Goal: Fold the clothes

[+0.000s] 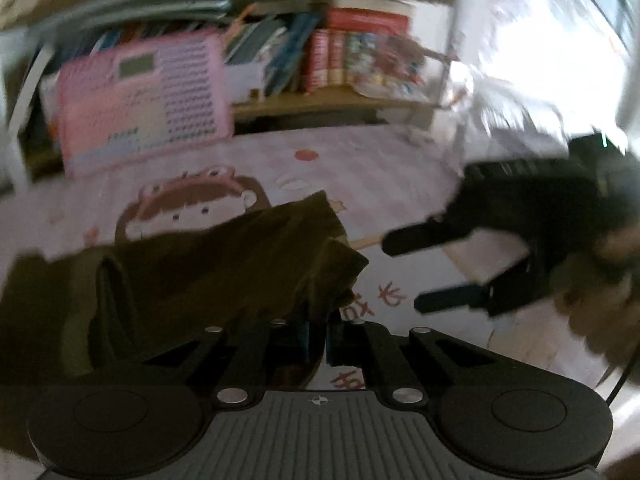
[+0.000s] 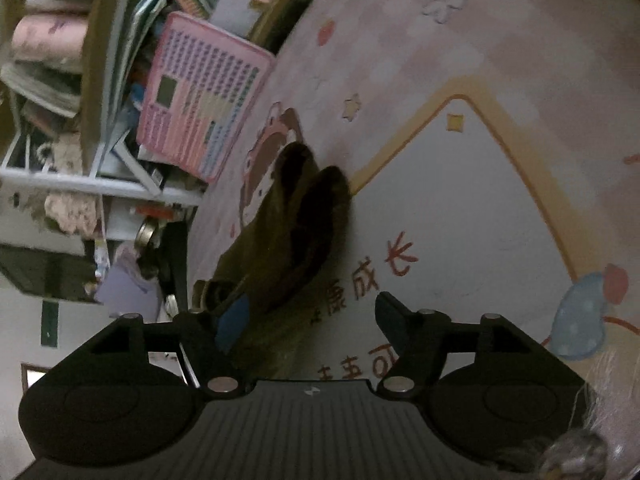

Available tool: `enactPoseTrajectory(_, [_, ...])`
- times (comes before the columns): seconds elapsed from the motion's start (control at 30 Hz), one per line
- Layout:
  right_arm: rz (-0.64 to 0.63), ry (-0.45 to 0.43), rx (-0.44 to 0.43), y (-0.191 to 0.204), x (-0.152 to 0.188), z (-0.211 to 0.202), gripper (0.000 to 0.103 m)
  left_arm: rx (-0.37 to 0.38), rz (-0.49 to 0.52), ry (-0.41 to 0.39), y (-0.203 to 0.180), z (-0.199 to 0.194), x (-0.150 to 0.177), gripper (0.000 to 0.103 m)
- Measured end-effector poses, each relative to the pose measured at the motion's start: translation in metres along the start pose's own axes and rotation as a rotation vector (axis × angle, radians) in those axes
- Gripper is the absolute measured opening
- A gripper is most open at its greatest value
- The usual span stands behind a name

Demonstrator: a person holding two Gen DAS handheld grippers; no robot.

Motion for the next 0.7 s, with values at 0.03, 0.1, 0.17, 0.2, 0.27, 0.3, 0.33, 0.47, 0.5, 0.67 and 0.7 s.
enactPoseTrajectory(0.03, [0.016, 0.003, -0.008, -0.001, -0.001, 0.003, 0.068, 0.007, -0.021, 0.001, 0.002, 0.000, 0.000, 0.006])
enactPoseTrajectory(0.1, [0.049, 0.009, -0.025, -0.004, -0.002, 0.010, 0.068, 0.008, -0.022, 0.002, 0.001, -0.001, 0.002, 0.006])
enactPoseTrajectory(0.17, [0.081, 0.015, -0.041, -0.006, -0.004, 0.016, 0.069, 0.008, -0.010, 0.008, -0.002, -0.001, 0.004, 0.006])
enactPoseTrajectory(0.2, [0.097, 0.018, -0.050, -0.007, -0.004, 0.019, 0.069, 0.007, -0.003, 0.011, -0.004, -0.002, 0.005, 0.006])
enactPoseTrajectory(0.27, [0.130, 0.024, -0.066, -0.009, -0.006, 0.026, 0.069, 0.003, 0.018, 0.017, -0.007, -0.004, 0.009, 0.006])
enactPoseTrajectory(0.3, [0.146, 0.027, -0.075, -0.011, -0.007, 0.029, 0.069, 0.003, 0.023, 0.019, -0.008, -0.005, 0.011, 0.006])
enactPoseTrajectory(0.33, [0.162, 0.030, -0.083, -0.012, -0.007, 0.032, 0.069, 0.003, 0.025, 0.020, -0.008, -0.007, 0.012, 0.006])
enactPoseTrajectory(0.47, [0.189, 0.018, -0.077, -0.010, -0.012, 0.039, 0.069, 0.001, 0.034, 0.012, -0.010, -0.018, 0.017, 0.006])
enactPoseTrajectory(0.5, [0.192, 0.013, -0.071, -0.010, -0.013, 0.040, 0.068, -0.001, 0.039, 0.009, -0.010, -0.021, 0.018, 0.006])
enactPoseTrajectory(0.67, [0.209, -0.013, -0.045, -0.005, -0.018, 0.046, 0.040, 0.026, 0.016, -0.011, -0.009, -0.039, 0.023, 0.005])
enactPoseTrajectory(0.7, [0.212, -0.019, -0.040, -0.004, -0.020, 0.047, 0.028, 0.045, 0.005, -0.013, -0.009, -0.042, 0.024, 0.005])
Point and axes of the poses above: each gripper's, at about its wrist camera, not at the fingertips, and z roughly the way its jaws point, y to its left, x to its underside, the point moved 4 cm from there along z, roughly the way its jaws point, and after that the axes turned 9 degrees about -z, right-handed, at the moved point
